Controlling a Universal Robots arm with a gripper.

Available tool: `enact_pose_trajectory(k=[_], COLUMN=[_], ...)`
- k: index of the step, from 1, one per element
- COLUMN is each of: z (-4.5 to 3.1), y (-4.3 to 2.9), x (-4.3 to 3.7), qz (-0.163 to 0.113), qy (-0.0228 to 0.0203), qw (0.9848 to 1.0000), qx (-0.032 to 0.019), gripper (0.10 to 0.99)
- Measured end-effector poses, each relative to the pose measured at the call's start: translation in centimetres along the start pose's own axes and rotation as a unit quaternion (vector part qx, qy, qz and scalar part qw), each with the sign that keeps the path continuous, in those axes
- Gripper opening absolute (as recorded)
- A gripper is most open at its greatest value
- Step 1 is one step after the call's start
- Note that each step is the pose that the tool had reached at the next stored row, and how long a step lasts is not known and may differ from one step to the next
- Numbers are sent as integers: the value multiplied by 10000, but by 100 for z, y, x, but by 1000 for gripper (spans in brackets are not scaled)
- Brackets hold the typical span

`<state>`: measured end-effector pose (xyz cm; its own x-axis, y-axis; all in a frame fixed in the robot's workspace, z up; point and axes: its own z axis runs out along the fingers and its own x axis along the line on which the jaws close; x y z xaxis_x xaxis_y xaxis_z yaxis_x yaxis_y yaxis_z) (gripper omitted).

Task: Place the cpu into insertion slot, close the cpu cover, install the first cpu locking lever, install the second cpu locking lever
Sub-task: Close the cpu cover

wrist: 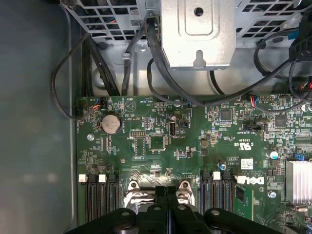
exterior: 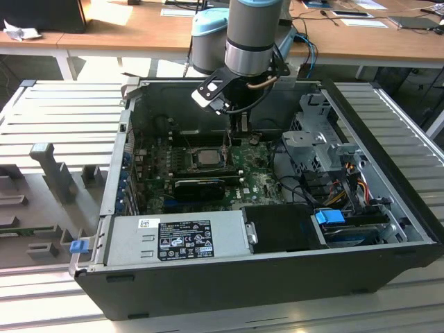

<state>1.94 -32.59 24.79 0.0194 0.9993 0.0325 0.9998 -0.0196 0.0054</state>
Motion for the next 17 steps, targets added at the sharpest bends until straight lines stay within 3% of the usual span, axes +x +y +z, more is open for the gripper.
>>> enact_pose_trajectory(k=[12,15,16,17], z=[1,85,118,134], y=[-52,-58,-74,-182], x=[-1,-5,-6,-9], qz=[-1,-12,-77,-98], qy=[0,-1,11,51], qw=[10000,10000,10000,9999], qx=[0,-1,1,3], gripper=[106,106,106,106])
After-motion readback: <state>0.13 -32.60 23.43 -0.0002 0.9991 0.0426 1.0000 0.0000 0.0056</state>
